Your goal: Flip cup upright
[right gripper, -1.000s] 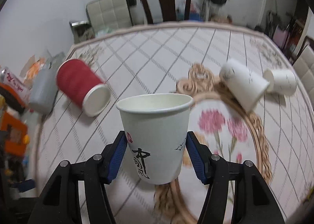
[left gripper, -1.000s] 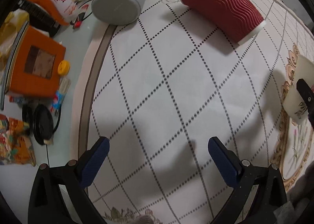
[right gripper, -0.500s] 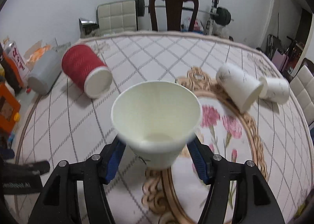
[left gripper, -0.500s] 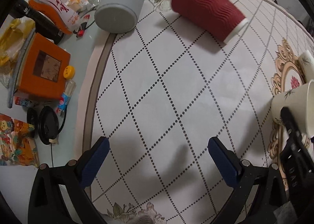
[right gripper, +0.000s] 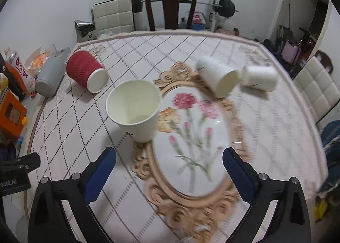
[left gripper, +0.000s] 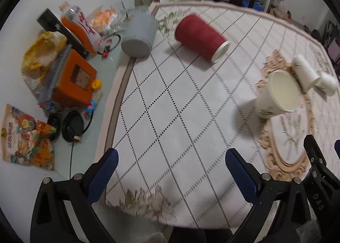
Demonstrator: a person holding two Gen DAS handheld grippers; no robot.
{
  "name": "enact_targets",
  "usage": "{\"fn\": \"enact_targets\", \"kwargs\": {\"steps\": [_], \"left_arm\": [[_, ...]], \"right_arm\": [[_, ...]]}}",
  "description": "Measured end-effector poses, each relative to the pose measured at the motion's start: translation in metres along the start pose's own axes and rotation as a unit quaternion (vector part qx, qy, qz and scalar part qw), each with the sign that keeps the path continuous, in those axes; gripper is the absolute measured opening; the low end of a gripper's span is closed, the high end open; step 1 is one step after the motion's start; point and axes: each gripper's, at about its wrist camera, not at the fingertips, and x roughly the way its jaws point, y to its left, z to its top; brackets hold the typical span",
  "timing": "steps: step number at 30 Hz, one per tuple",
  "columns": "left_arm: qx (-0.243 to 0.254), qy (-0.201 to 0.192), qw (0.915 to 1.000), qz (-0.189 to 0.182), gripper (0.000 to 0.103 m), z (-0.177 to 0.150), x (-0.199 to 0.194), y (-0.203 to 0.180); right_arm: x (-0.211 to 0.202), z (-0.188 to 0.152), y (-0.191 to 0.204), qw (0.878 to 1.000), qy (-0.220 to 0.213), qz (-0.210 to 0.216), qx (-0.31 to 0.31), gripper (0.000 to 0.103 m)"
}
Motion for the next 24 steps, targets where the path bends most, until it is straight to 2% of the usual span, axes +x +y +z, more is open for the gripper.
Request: {"fn": "enact_targets", "kwargs": {"steps": [6, 14, 20, 24], "left_arm": [[-0.016, -0.056, 0.9983, -0.01, 0.103, -0.023, -0.077, -0.001], [-0.027, -0.124, 0.9918, -0.012, 0.103, -0.049, -0.171, -0.001], [-0.025, -0.169, 0.9851, -0.016, 0.103, -0.066, -0.222, 0.001], [-0.018, -0.188, 0.9817, -0.021, 0.103, -0.071, -0.24, 0.003]], "right_arm": [[-0.076, 0.01, -0.027, 1.0, -0.014, -0.012, -0.019, 0.103], [-0.188, 0.012, -0.056, 0.999, -0.036, 0.009, -0.038, 0.103], [-0.245, 0.011, -0.071, 0.997, -0.05, 0.031, -0.041, 0.103], [-0.271, 0.011, -0.074, 0.997, -0.063, 0.026, -0.047, 0.103]]}}
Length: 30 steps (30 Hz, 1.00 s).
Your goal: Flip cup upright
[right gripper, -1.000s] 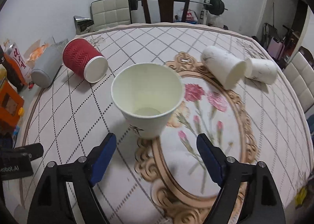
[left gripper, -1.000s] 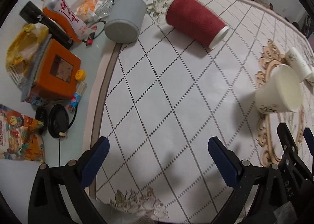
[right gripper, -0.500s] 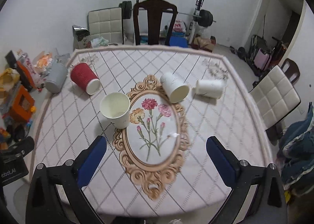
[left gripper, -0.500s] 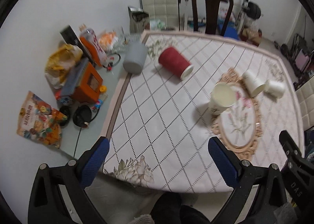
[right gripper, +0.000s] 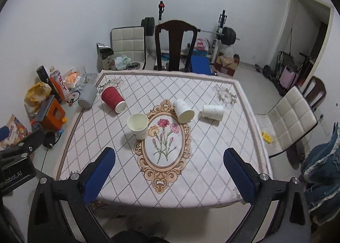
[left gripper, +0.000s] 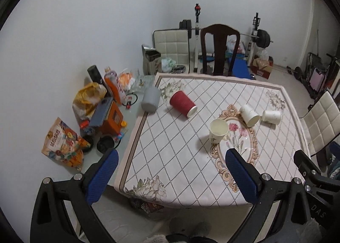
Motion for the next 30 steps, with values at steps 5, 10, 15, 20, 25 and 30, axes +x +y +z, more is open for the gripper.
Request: {"fn": "enact_targets", "kwargs": {"steps": [5, 10, 15, 20, 25, 30], "left_arm": [[-0.001, -0.006, 0.9999, -0.01, 0.103, 0.005, -0.008, 0.004], [-0.01, 0.01, 0.9997, -0.021, 0.103, 0.005, -0.006, 0.008], [-0.018, 0.028, 0.9992, -0.021, 0.103, 0.005, -0.005, 0.013], [-0.007, 0.04, 0.999, -0.018, 0.103, 0.004, -0.005, 0.013], [0.001, 0.046, 0.9988, -0.018, 0.103, 0.0, -0.005, 0.012], [0.006, 0.053, 0.9984, -0.018, 0.103, -0.004, -0.003, 0.01]], "right_arm": [[-0.022, 0.007, -0.003, 1.0, -0.008, -0.007, 0.011, 0.103], [-0.032, 0.013, -0.002, 1.0, -0.01, -0.01, 0.017, 0.103], [-0.028, 0.014, 0.001, 1.0, 0.015, -0.008, 0.014, 0.103], [-0.026, 0.014, 0.005, 0.999, 0.027, -0.011, 0.012, 0.103], [-0.02, 0.011, 0.01, 0.999, 0.038, -0.008, 0.009, 0.103], [-0.015, 0.007, 0.011, 0.999, 0.048, -0.006, 0.014, 0.103]]}}
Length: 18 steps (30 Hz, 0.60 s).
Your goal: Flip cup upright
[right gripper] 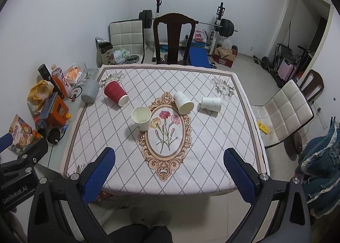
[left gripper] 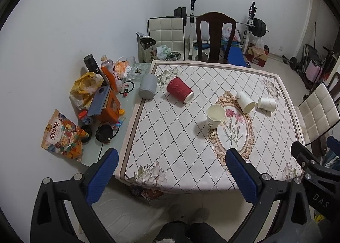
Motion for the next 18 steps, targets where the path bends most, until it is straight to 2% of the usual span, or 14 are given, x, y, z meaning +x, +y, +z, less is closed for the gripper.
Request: {"fn": "enact_targets", "kwargs": {"steps": [18], "left_arm": [[0.001, 0.006, 1.0, 0.003, 0.103, -0.0056, 0.0056, 0.0006]], "right_arm": [[0.0049, -0.0073, -0.0025, 1.0, 0.012, -0.006, 0.004, 0.103]]}}
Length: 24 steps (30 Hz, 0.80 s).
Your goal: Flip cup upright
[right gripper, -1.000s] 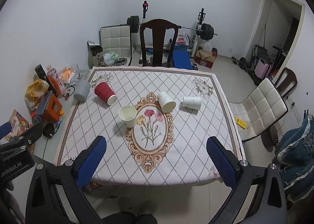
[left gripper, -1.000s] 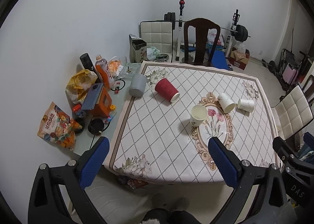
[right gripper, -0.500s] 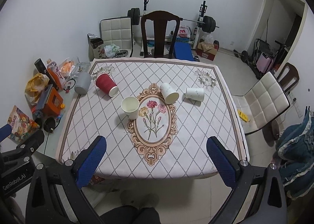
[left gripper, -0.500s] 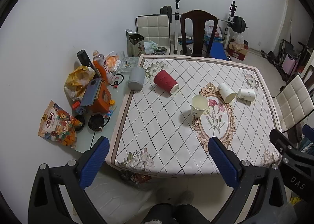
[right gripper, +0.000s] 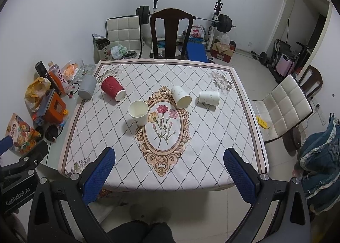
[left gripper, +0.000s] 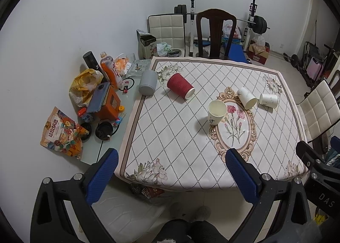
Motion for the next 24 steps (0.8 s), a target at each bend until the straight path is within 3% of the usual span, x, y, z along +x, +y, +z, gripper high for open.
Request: {"fn": "enact_targets", "kwargs": {"steps": [24], "left_arm": [[0.0, 0.003, 1.0, -0.005, 0.103, -0.0037, 0.0037, -0.0031]], "right_arm": [[0.0015, -0.0036, -0.0014, 1.0, 0.002, 0.0, 0.003, 0.103]]}}
